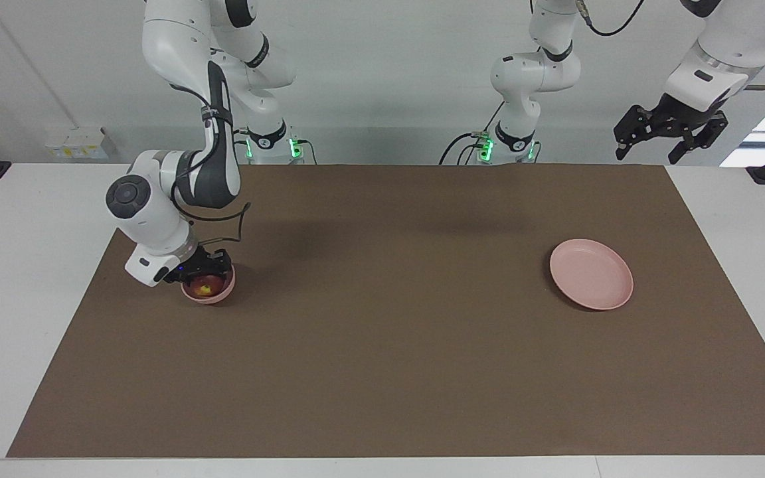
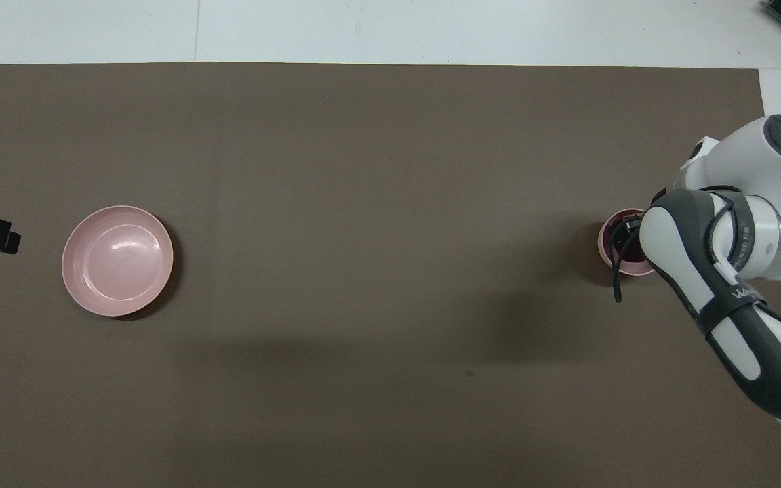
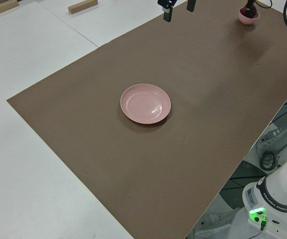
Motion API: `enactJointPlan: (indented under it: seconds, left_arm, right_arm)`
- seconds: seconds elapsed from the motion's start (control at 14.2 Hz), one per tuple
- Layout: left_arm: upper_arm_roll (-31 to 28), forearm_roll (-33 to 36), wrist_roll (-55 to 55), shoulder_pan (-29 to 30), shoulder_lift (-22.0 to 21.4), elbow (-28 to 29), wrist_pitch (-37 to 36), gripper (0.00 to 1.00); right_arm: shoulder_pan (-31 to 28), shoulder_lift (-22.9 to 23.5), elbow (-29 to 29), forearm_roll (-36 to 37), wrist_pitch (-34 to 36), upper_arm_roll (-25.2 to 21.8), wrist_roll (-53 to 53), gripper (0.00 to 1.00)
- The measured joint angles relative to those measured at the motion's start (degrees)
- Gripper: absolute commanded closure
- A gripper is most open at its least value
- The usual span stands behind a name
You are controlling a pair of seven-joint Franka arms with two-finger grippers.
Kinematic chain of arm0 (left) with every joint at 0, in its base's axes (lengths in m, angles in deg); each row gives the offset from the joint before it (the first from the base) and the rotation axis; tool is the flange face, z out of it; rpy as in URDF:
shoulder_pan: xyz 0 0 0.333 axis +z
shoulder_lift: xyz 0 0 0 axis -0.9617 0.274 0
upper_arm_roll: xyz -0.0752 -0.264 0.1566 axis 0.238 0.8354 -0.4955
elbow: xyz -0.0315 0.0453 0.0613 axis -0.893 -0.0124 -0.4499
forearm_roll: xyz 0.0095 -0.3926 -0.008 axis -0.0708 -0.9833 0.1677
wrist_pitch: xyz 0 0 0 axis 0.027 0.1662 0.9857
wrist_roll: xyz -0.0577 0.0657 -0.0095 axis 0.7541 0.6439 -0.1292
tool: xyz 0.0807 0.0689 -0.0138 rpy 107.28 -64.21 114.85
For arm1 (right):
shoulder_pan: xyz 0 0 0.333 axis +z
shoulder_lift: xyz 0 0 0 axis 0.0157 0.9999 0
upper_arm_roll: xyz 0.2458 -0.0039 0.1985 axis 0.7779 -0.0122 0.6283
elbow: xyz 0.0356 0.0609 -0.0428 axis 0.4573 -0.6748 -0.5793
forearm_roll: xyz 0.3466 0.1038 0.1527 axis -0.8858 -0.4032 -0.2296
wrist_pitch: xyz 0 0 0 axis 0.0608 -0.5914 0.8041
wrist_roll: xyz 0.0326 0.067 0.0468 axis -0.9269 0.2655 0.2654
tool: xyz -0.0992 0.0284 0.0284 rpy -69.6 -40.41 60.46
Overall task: Move apple from plate to bowl
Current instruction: 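Lower the apple into the pink bowl with the right gripper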
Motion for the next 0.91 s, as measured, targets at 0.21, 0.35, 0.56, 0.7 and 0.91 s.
enactJointPlan:
  seconds: [0.21, 0.35, 0.56, 0.7, 0.91]
  left_arm:
    - [0.0, 0.0, -0.5, 0.0, -0.2, 0.7, 0.2, 0.0]
    - [0.0, -0.1, -2.5, 0.0, -0.2, 1.1, 0.4, 0.0]
    - [-0.4, -0.1, -3.7, 0.0, -0.5, 1.4, 0.6, 0.0]
    - [-0.8, -0.3, -3.7, -0.1, -0.7, 1.5, 0.6, 0.0]
    - [-1.4, -0.3, -3.7, -0.6, -0.8, 1.6, 0.6, 0.0]
  right_arm:
    - [0.0, 0.0, -0.4, 0.0, 0.0, 0.0, 0.0, 0.35]
    - [-0.1, 0.0, -0.5, 0.0, -0.1, 0.0, 0.0, 0.27]
    - [-0.2, 0.0, -0.9, 0.0, -0.6, -0.1, 0.0, 0.14]
    - [-0.3, 0.0, -1.1, 0.0, -0.7, -0.2, 0.0, 0.0]
    - [-0.3, 0.0, -1.1, 0.0, -0.7, -0.3, 0.0, 0.0]
